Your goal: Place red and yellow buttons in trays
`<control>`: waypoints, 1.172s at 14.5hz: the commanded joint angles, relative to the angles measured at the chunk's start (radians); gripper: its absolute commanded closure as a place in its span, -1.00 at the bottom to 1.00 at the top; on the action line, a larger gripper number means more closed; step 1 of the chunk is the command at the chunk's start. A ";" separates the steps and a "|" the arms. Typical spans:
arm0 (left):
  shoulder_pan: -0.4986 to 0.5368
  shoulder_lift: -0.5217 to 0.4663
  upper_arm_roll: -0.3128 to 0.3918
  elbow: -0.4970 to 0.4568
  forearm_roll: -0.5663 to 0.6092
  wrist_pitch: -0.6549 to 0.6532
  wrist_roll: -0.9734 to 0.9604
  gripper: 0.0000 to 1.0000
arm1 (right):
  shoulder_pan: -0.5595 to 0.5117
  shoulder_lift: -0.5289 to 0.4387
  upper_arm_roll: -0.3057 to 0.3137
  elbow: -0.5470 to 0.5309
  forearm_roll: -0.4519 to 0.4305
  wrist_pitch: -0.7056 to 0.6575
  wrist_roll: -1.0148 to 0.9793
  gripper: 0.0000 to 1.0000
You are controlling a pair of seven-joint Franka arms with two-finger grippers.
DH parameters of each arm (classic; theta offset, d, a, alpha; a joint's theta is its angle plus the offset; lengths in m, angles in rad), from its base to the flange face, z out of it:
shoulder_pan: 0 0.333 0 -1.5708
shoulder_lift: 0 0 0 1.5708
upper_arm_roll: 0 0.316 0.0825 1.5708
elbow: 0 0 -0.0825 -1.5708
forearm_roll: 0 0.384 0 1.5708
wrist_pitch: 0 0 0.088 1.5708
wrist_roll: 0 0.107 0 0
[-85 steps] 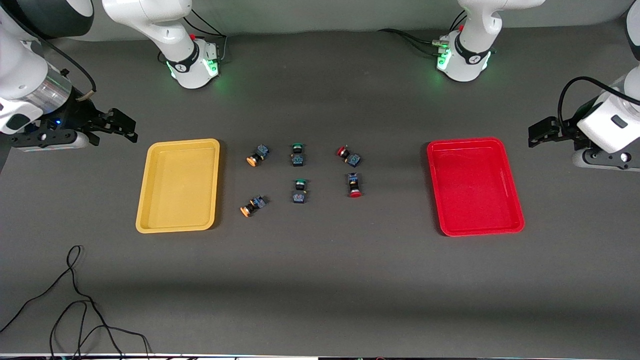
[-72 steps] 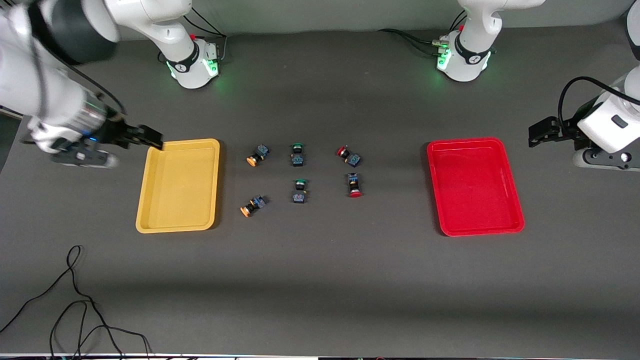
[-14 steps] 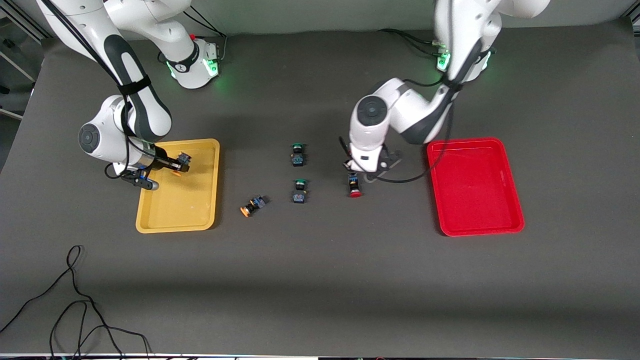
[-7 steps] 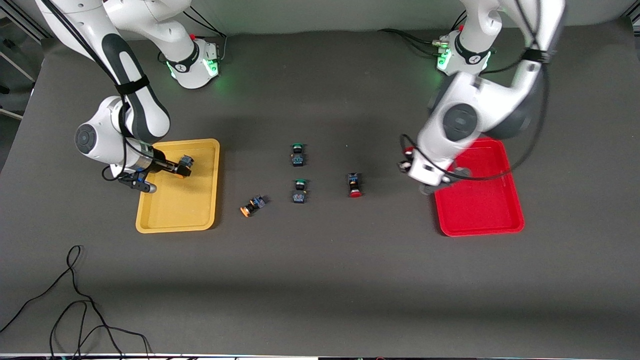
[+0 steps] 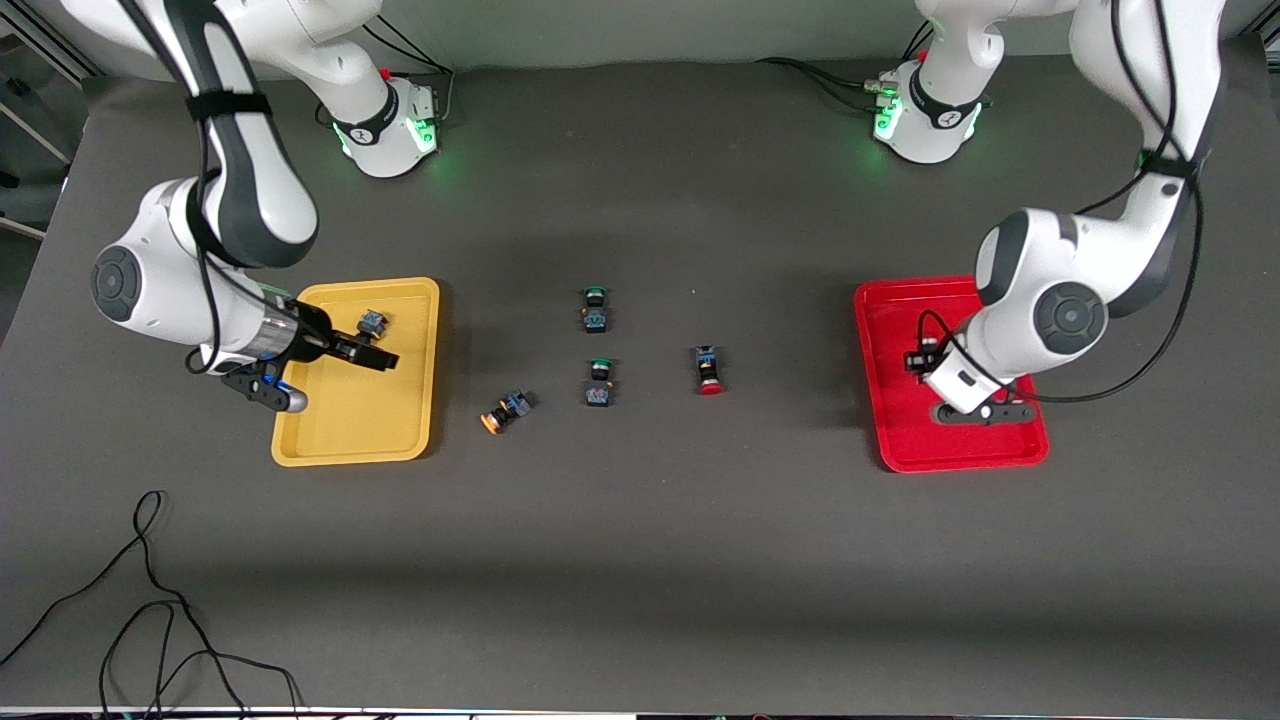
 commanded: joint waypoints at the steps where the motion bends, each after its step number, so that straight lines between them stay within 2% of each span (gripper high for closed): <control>1: -0.010 0.094 -0.007 -0.001 0.033 0.117 0.000 0.42 | -0.003 0.069 0.090 0.121 -0.022 -0.041 0.201 -1.00; 2: -0.013 0.110 0.010 -0.001 0.047 0.137 0.000 0.31 | -0.002 0.098 0.127 0.141 -0.012 -0.027 0.267 -1.00; 3: -0.014 0.126 0.018 -0.001 0.061 0.157 0.000 -0.18 | -0.002 0.136 0.167 0.169 -0.011 -0.001 0.324 -1.00; 4: -0.011 0.128 0.018 0.000 0.067 0.153 0.001 -0.98 | -0.002 0.170 0.199 0.181 -0.011 0.036 0.377 -1.00; 6: -0.010 0.095 0.018 0.006 0.067 0.104 -0.009 -1.00 | 0.000 0.242 0.242 0.178 -0.011 0.128 0.421 -1.00; 11: -0.032 -0.011 0.009 0.069 0.055 -0.103 -0.095 -1.00 | 0.001 0.362 0.249 0.171 -0.025 0.200 0.449 -1.00; 14: -0.118 -0.007 -0.011 0.118 0.050 -0.097 -0.332 -1.00 | 0.003 0.406 0.249 0.126 -0.025 0.323 0.449 -1.00; 17: -0.238 0.045 -0.025 0.207 0.050 -0.088 -0.550 -1.00 | 0.017 0.431 0.249 0.121 -0.025 0.375 0.452 -1.00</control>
